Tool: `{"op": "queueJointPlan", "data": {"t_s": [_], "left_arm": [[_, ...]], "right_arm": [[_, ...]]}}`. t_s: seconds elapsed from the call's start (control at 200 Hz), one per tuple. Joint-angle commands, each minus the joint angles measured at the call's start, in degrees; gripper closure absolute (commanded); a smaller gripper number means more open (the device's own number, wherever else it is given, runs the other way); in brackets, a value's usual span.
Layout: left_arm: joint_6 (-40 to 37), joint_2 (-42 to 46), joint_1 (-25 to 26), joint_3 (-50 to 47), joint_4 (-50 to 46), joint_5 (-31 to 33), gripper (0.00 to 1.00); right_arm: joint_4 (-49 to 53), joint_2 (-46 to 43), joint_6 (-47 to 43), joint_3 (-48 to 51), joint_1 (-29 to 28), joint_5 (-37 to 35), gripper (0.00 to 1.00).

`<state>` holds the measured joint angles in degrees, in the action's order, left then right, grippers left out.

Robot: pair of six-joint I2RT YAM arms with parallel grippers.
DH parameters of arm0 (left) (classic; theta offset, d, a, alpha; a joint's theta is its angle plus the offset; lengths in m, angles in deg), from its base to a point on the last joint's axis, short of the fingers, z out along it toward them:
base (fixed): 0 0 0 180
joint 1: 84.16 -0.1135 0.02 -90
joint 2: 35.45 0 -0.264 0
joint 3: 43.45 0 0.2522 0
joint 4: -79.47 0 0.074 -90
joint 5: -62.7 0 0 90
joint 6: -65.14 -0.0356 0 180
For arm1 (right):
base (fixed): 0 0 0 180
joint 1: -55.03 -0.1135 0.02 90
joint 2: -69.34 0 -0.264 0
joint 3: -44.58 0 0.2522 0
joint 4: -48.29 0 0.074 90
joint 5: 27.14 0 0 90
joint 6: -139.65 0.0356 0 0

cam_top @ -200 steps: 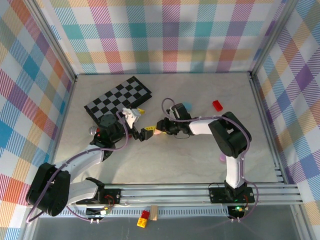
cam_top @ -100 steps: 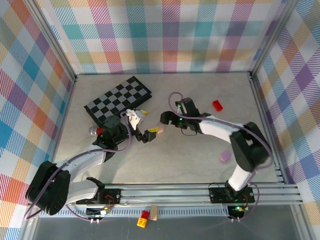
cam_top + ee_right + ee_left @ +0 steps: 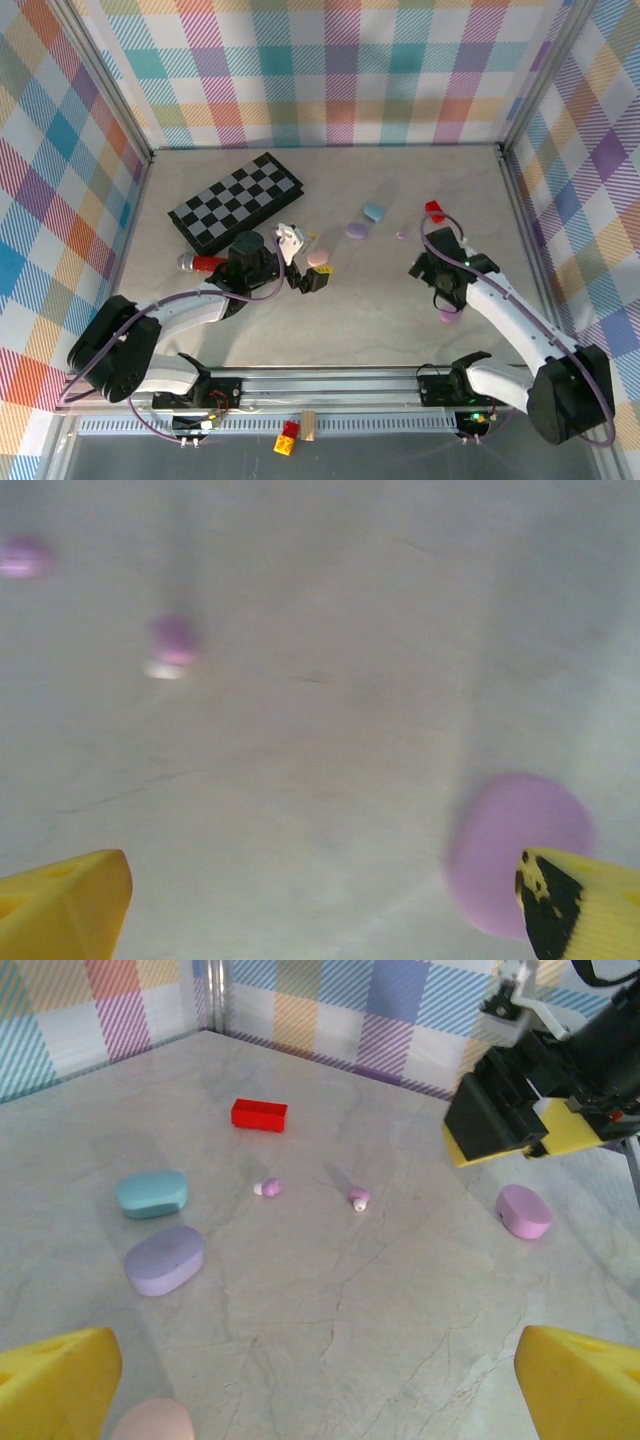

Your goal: Insert the wireless bluetooth earbuds into the charging case

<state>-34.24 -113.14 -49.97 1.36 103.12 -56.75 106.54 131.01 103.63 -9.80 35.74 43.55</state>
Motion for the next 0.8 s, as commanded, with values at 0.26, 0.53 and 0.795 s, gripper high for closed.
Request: {"op": "queueJointPlan", "data": {"t_s": [0.26, 0.53, 0.795], "left_arm": [[0.77, -1.49, 1.66, 1.48, 4.76, -0.43, 0.0], [0.78, -0.97, 1.66, 0.35, 5.04, -0.17, 0.0], [0.69, -0.28, 1.66, -0.11, 4.44, 0.0, 0.0]], "right_arm": [[5.84, -4.51, 4.69, 6.41, 9.11, 7.18, 0.12], [-1.31, 0.18, 0.65, 6.93, 14.16, 12.0, 0.21], [-5.06, 6.24, -4.86, 5.72, 18.63, 13.11, 0.25]]}}
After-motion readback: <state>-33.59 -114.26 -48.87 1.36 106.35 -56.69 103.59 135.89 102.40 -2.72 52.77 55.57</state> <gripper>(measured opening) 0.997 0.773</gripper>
